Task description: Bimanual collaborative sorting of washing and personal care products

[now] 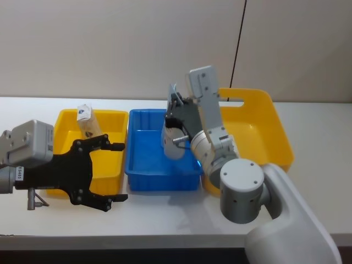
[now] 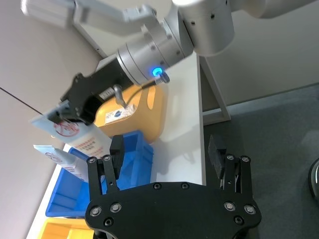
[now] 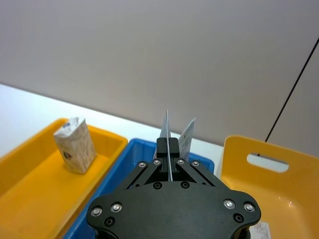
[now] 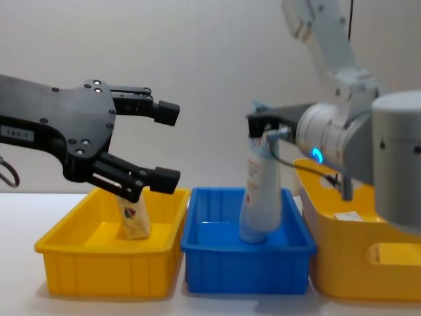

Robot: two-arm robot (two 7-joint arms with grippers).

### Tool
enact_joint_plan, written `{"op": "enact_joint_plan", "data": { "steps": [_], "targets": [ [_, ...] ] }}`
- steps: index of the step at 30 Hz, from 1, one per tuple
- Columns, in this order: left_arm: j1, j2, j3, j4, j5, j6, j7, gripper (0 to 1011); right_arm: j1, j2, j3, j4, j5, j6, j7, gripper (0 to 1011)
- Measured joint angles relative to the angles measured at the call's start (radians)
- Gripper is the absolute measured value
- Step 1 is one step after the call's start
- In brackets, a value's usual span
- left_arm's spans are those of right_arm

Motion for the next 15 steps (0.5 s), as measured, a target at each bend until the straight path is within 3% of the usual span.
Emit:
{"op": "enact_joint_plan", "data": {
  "steps": [15],
  "targets": [
    [0.0,0.0,0.0,0.0,0.0,0.0,0.0,1001,0.007,0.0,0.071,-0.115,0.032,0.015,0.018,0]
  ]
}}
